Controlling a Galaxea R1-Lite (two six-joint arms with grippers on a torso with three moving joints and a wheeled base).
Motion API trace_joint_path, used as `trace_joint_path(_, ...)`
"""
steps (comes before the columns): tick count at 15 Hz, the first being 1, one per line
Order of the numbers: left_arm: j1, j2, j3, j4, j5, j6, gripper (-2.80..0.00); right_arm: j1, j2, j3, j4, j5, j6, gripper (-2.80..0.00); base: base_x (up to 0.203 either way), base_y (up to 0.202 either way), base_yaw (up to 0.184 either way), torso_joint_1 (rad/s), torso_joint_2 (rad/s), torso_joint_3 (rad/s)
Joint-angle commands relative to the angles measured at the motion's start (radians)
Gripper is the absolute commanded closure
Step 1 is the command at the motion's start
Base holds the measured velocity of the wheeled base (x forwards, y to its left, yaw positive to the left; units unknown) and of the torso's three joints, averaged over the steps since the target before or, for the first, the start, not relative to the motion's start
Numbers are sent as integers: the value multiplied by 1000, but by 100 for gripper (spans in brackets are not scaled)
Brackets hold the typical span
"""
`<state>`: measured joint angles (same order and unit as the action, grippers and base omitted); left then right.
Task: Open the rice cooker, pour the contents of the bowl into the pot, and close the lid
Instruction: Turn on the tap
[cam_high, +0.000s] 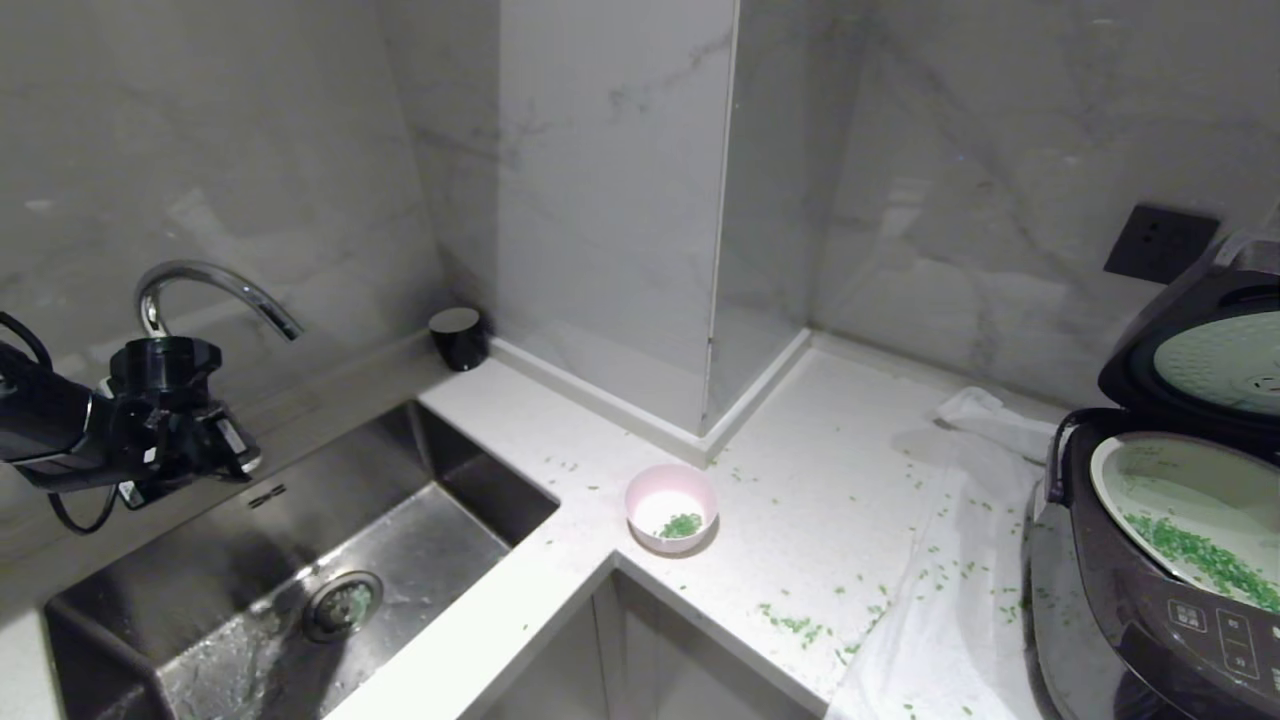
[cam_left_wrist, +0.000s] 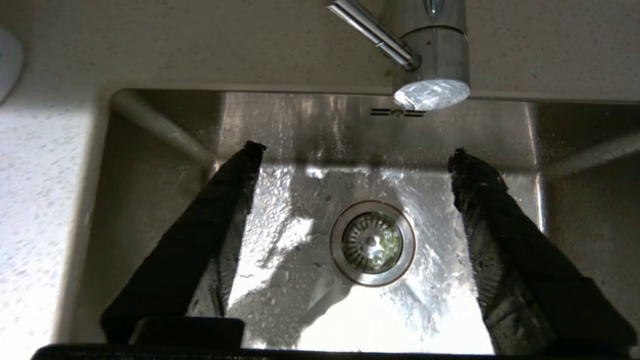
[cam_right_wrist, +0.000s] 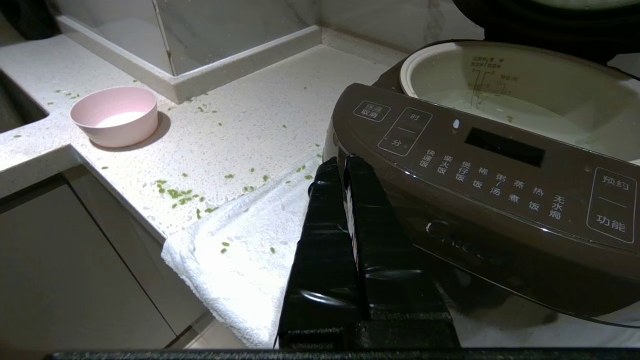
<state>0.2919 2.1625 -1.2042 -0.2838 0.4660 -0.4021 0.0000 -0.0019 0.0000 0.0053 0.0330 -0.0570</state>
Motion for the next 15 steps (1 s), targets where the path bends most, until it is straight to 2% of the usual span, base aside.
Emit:
trace_joint_path(1,1,62,-47,-2,11,-3,-280,0,2,2,0,1,-1,0,0,0,0,0,0,0)
trace_joint_path(4,4,100,-117,-2,7,-4,-280,0,2,2,0,1,-1,0,0,0,0,0,0,0)
trace_joint_path(7,35,126,-208,0,3,-15,-280,0,2,2,0,1,-1,0,0,0,0,0,0,0)
trace_joint_path(15,85,165,-211,0,-6,-65,-280,0,2,2,-1,1,-1,0,0,0,0,0,0,0)
